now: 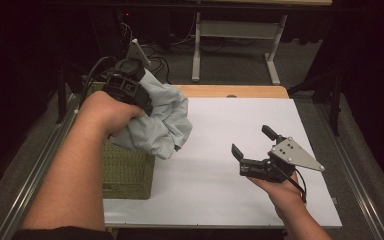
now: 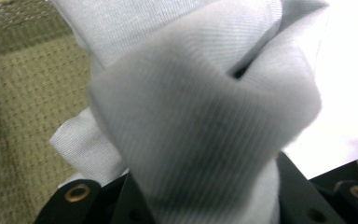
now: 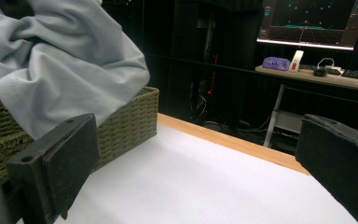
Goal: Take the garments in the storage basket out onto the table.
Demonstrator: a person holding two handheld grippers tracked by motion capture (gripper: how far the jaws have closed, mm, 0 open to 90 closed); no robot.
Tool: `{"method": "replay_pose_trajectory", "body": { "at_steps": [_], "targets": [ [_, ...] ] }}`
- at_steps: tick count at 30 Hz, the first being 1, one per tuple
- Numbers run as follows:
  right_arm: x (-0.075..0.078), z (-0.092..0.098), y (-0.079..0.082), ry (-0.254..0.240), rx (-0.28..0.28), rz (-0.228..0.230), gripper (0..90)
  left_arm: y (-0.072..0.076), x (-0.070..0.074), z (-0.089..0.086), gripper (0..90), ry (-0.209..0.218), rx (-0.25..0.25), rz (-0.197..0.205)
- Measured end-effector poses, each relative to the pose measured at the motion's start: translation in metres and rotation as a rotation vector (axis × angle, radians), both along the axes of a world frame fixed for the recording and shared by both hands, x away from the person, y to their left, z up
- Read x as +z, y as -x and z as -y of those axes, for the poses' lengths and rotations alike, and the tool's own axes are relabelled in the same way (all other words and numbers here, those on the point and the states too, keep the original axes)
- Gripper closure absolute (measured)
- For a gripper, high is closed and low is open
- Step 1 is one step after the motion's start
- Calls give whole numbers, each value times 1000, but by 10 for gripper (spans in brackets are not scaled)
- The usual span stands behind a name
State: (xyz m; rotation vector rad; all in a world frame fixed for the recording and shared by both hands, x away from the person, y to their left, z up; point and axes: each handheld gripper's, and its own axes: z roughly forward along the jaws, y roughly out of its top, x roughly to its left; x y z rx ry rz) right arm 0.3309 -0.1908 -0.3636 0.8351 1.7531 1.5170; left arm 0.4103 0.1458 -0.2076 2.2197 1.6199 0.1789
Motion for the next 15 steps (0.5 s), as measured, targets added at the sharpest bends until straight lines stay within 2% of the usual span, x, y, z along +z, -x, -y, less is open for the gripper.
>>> {"method": "replay_pose_trajectory", "body": {
  "at_steps": [6,15],
  "targets": [
    [1,1,0,-4,0,2,6,-6,-3,20,749,16,-31,6],
    [2,2,0,-8,-4,7,6,-11,-7,35,749,31,-53,16]
  ]
}}
